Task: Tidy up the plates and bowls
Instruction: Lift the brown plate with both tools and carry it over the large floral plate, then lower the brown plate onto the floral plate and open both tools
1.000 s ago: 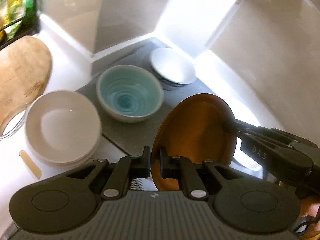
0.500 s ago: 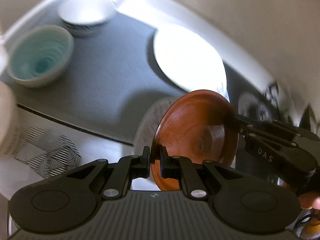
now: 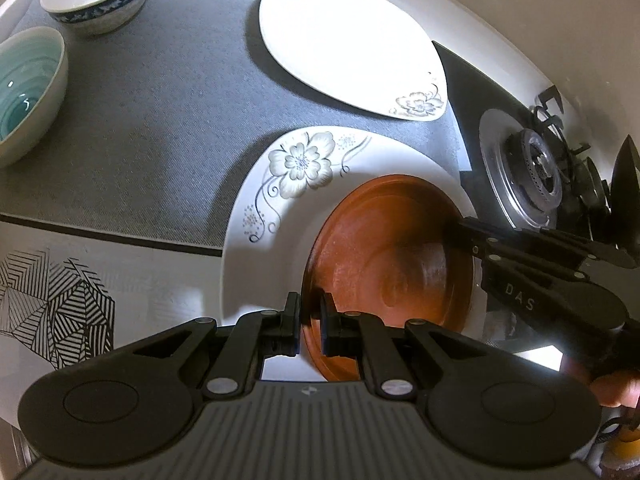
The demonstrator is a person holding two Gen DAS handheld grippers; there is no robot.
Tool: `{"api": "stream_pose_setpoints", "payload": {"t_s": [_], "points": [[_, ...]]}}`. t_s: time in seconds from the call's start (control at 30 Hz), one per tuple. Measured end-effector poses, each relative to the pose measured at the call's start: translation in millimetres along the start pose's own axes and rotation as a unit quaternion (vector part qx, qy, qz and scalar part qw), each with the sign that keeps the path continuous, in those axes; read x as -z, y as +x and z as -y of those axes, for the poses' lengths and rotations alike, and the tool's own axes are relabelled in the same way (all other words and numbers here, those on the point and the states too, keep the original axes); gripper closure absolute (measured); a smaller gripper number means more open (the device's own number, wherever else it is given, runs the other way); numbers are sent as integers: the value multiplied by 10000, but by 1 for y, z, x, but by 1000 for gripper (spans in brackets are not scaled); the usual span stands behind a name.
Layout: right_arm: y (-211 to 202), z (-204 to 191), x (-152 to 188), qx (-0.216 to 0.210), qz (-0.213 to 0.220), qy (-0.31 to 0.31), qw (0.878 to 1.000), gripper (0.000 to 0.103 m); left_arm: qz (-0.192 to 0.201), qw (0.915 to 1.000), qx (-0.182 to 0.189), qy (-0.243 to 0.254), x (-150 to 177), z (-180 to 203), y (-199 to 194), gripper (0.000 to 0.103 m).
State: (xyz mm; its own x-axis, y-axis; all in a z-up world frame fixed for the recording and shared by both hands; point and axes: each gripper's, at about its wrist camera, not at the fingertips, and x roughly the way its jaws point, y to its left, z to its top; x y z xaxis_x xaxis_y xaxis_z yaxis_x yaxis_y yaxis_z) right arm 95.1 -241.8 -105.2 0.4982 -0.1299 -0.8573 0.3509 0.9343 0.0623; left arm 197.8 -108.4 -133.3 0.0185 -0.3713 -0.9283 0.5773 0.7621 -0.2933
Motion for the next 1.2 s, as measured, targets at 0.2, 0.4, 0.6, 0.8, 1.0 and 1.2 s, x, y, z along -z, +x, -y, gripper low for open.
{"api": "stream_pose_setpoints", "payload": {"t_s": [0.2, 0.4, 0.6, 0.8, 1.0, 1.2], "points": [[9, -2, -2, -79, -45, -31, 10000, 88, -13, 9999, -127, -42, -6, -5, 2, 93], [16, -2, -3, -96, -100, -67, 9999, 87, 173, 9996, -148, -169, -9, -13, -4, 63], [4, 4, -6, -137, 34, 73, 9999, 62, 609, 9980, -35, -178, -9, -10, -25, 7], [-22, 13, 1, -89, 65, 336, 9994, 48, 786, 9965, -250, -145, -7, -14, -43, 1], [-44, -1, 14, -269, 115, 372, 9989, 33, 961, 9928, -699, 112, -2, -13, -55, 1], [-42, 1, 24, -149, 109, 528, 9984, 27, 871, 9915, -936, 240, 6, -16, -49, 0]]}}
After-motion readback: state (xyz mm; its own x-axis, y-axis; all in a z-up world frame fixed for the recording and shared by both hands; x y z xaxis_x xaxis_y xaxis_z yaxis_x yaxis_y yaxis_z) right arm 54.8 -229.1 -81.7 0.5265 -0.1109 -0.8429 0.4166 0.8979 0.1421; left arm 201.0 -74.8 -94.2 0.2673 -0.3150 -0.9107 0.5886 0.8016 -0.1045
